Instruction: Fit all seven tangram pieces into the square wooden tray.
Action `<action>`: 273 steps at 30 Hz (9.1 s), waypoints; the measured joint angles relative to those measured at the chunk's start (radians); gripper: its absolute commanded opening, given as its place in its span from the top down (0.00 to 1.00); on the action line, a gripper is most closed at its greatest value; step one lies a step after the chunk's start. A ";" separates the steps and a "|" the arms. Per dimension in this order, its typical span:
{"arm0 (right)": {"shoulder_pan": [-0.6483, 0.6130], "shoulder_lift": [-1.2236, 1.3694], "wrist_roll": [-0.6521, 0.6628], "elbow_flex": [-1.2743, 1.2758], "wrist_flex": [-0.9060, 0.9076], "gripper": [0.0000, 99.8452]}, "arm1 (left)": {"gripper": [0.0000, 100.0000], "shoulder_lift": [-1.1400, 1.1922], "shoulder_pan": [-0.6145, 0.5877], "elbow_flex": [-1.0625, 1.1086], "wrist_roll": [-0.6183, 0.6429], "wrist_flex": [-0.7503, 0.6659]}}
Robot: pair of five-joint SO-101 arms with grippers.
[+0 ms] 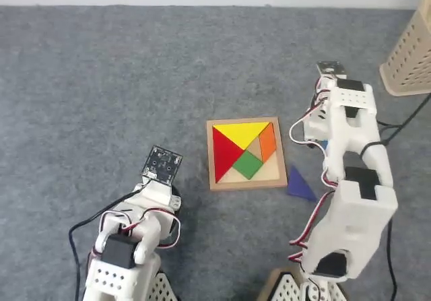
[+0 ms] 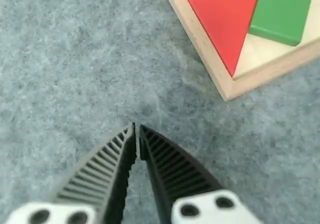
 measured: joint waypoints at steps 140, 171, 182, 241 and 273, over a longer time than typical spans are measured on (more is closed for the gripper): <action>-0.727 0.029 0.858 -0.114 0.292 0.89 | 0.99 0.000 -0.002 0.000 0.000 0.000; -0.342 -0.497 0.316 0.215 0.212 0.98 | 0.99 0.000 -0.002 0.000 0.000 0.000; -0.324 -0.652 0.230 0.726 -0.066 0.88 | 0.99 0.000 -0.002 0.000 0.000 0.000; -0.167 -0.328 0.253 0.446 -0.198 0.86 | 0.99 0.000 -0.002 0.000 0.000 0.000; -0.100 -0.302 0.167 0.339 -0.054 0.77 | 0.99 0.000 -0.002 0.000 0.000 0.000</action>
